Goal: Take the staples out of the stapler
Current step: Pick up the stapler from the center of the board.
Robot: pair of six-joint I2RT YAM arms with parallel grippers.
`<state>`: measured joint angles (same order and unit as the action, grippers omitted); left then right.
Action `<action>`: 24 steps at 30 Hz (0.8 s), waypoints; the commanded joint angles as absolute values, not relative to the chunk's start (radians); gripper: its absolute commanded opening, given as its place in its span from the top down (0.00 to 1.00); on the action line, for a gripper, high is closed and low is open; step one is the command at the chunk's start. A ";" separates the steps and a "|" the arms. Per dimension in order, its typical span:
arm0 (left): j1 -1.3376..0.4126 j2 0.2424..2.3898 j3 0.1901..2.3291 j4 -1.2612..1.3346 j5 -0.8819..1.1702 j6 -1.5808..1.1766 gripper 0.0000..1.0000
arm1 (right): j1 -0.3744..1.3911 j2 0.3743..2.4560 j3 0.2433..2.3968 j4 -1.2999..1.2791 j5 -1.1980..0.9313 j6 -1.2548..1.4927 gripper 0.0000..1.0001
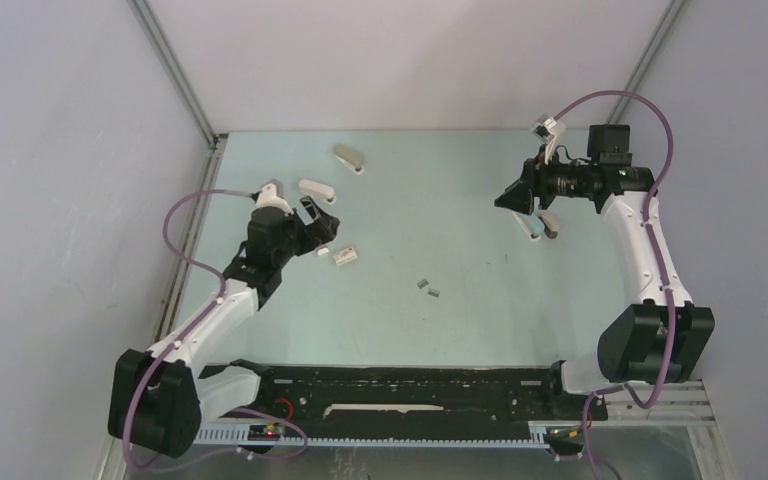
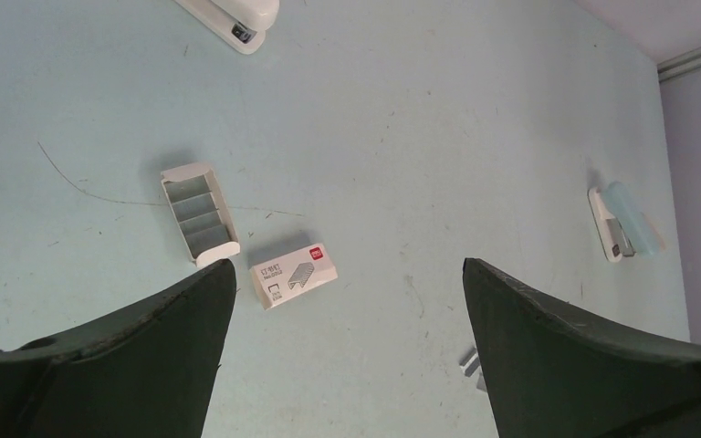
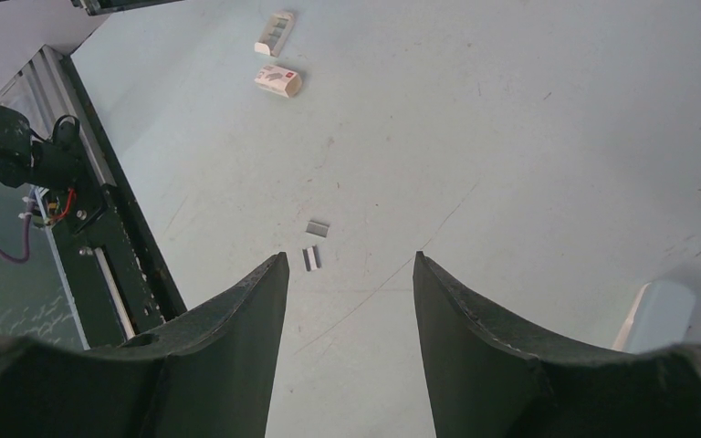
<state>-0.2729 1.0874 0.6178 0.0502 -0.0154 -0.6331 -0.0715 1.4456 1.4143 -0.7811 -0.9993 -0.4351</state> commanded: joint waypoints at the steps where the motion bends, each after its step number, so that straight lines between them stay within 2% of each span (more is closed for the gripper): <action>1: -0.253 1.124 0.703 0.026 0.023 -0.653 0.00 | -0.078 1.434 1.411 -0.761 -1.024 -0.420 0.38; 15: -0.205 1.259 0.854 -0.052 0.031 -0.650 0.00 | -0.086 1.437 1.412 -0.761 -1.028 -0.420 0.38; 24: -0.202 1.427 1.137 -0.240 -0.128 -0.655 0.00 | -0.093 1.444 1.406 -0.756 -1.036 -0.419 0.38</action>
<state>-0.2111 1.3609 0.9817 -0.1509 -0.0452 -0.6510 -0.0811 1.4460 1.4120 -0.7792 -1.0073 -0.4313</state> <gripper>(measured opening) 0.996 0.619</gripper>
